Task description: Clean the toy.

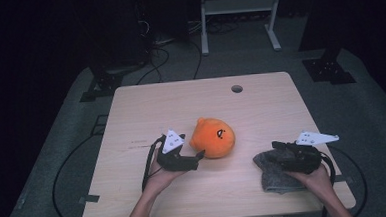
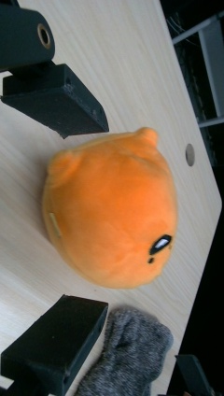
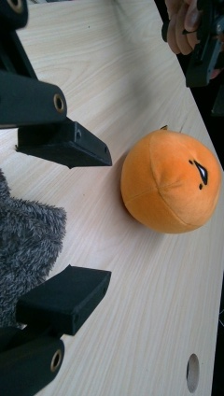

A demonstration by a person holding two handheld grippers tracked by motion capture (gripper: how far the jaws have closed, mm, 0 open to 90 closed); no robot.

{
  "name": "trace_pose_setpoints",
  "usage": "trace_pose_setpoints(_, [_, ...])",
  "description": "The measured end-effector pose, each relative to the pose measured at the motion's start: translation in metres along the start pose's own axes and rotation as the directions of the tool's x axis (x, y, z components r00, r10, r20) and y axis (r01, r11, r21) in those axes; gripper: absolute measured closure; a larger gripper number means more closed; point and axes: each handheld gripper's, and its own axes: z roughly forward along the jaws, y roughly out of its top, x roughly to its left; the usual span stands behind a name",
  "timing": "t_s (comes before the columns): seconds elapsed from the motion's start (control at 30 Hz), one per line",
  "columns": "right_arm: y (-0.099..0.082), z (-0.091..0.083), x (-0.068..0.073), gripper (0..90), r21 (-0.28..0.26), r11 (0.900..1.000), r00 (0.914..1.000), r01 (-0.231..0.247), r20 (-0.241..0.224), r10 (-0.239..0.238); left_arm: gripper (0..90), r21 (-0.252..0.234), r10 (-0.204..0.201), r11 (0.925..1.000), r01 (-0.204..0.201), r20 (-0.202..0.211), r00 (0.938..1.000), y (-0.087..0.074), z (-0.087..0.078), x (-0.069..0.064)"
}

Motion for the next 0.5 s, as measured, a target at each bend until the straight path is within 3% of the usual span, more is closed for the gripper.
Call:
trace_pose_setpoints(0.43, [-0.003, 0.000, 0.000, 36.8, 0.001, 0.9999, 0.9999, -0.012, -0.004, 0.012, 10.2, 0.010, -0.020, 0.9997, 0.021, -0.021, 0.9996, -0.033, -0.029, 0.006])
trace_pose_setpoints(0.5, [-0.005, 0.000, 0.001, 36.8, 0.007, 0.9998, 0.9998, -0.020, -0.008, 0.020, 9.7, 0.009, -0.007, 0.9999, 0.007, -0.032, 0.9995, -0.037, -0.035, 0.007])
